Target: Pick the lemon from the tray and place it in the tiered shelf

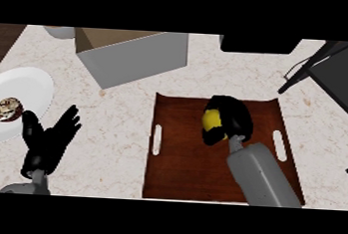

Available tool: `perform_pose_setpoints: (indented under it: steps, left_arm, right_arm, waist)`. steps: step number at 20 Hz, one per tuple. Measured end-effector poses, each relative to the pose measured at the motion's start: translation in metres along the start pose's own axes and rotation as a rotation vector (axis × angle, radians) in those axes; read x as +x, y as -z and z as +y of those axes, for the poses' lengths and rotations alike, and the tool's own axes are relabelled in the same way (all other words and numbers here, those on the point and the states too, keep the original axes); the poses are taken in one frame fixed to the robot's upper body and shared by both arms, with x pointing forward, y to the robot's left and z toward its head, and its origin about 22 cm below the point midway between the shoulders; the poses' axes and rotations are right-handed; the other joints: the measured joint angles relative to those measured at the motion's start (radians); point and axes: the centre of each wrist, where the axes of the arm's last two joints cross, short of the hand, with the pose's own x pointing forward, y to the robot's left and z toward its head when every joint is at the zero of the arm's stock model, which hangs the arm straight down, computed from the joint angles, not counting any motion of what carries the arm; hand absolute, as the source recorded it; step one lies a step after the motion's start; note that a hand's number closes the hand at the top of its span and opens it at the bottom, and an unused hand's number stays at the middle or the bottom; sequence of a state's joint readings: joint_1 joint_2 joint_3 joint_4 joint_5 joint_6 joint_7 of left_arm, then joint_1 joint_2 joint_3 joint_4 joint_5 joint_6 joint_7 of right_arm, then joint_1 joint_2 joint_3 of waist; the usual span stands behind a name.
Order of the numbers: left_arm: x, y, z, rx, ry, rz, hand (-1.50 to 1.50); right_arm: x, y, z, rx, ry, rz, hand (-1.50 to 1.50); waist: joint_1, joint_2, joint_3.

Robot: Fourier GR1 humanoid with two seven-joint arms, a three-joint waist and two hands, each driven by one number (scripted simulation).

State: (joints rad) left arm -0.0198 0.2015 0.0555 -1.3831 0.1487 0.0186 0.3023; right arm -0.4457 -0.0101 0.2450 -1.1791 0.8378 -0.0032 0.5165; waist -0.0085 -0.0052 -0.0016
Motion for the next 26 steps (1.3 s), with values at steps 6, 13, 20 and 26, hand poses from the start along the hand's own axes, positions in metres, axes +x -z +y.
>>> perform_pose_setpoints:
  steps: [6,13,20,26]
  left_arm:
    - [0.0,-0.001,-0.001,0.001,-0.004,-0.002,0.0]
    - [-0.004,0.001,-0.004,0.004,-0.004,0.001,0.0]
    - [-0.005,0.0,0.001,0.0,-0.002,0.002,0.0]
    - [-0.001,0.004,0.003,0.0,-0.003,-0.003,0.0]
  right_arm:
    - [-0.003,0.022,-0.06,-0.356,0.198,0.373,1.5]
    - [0.059,0.014,-0.136,-0.708,0.161,0.423,1.5]
    - [0.095,-0.015,-0.201,-0.932,0.149,0.426,1.5]
    - [0.098,-0.036,-0.262,-1.035,0.168,0.468,1.5]
  waist:
    - [0.0,0.002,0.0]
    - [0.001,-0.004,0.0]
    - [-0.003,-0.006,0.0]
    - [-0.002,-0.003,0.001]
